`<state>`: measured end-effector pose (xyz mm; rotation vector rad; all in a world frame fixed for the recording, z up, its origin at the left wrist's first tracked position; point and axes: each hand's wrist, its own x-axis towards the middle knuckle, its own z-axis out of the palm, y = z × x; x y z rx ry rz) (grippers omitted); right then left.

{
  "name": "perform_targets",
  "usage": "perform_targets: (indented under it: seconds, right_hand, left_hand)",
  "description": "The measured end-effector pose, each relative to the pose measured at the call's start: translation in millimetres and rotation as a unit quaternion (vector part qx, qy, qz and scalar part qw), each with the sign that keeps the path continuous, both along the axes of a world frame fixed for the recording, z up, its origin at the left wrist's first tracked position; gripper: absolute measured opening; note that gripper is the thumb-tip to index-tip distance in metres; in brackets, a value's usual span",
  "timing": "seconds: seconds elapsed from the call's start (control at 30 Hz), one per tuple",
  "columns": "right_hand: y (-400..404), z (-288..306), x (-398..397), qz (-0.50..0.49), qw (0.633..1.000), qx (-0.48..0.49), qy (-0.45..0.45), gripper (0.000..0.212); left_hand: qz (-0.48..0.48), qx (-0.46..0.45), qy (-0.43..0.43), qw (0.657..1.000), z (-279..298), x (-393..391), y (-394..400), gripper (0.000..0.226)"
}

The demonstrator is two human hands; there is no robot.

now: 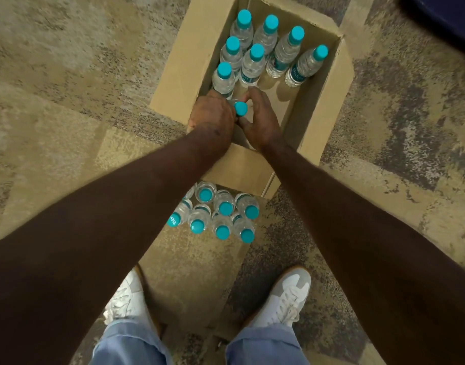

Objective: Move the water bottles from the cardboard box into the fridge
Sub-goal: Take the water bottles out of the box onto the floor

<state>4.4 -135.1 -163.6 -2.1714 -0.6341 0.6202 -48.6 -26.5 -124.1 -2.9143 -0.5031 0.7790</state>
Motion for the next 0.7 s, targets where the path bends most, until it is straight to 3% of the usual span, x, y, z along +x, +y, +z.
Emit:
perform_targets:
  seconds: [0.1,0.33,0.57,0.7]
  right_hand:
    - [-6,2,-3,-0.062,0.996,0.044,0.055,0.037]
    - [-26,8,12,-0.258,0.957,0.129,0.026,0.035]
    - [-43,24,17,-0.29,0.938,0.189,0.011,0.032]
    - [-49,34,13,-0.297,0.933,0.202,0.002,0.033]
  left_hand:
    - [-0.004,-0.015,-0.014,1.0,-2,4,2,0.037]
    - [0.087,-0.166,-0.094,0.978,-8,-7,3,0.038]
    - [0.142,-0.211,-0.18,0.95,-21,-15,-1,0.05]
    - [0.229,-0.289,-0.238,0.899,-25,-19,15,0.048]
